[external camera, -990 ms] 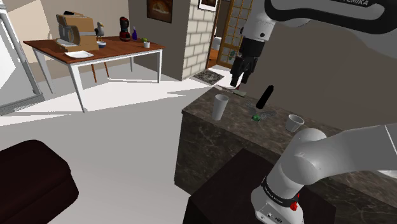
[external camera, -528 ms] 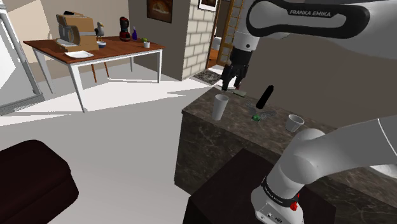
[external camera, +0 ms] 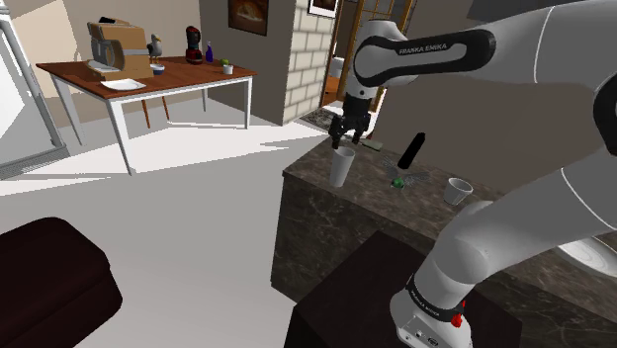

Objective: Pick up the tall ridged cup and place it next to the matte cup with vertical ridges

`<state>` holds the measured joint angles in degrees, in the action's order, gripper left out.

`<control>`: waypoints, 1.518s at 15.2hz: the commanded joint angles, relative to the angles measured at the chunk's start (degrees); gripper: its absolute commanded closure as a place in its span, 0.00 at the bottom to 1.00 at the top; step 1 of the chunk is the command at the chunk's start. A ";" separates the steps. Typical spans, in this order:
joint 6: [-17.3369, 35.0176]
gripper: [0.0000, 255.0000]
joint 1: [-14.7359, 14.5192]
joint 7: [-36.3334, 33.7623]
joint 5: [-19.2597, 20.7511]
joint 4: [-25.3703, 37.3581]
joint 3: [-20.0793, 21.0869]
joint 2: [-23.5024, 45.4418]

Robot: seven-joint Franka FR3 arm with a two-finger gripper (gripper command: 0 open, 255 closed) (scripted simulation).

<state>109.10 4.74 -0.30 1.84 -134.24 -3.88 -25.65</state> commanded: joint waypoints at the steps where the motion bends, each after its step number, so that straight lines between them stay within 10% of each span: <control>1: 2.75 0.00 0.85 -0.85 0.86 0.71 -0.39 3.09; 11: 15.71 0.00 4.80 -5.01 4.54 6.81 -3.21 20.82; 23: 21.71 0.00 5.10 -5.00 4.59 4.35 -3.62 24.31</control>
<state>130.75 9.84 -5.30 6.43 -129.87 -7.49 -1.36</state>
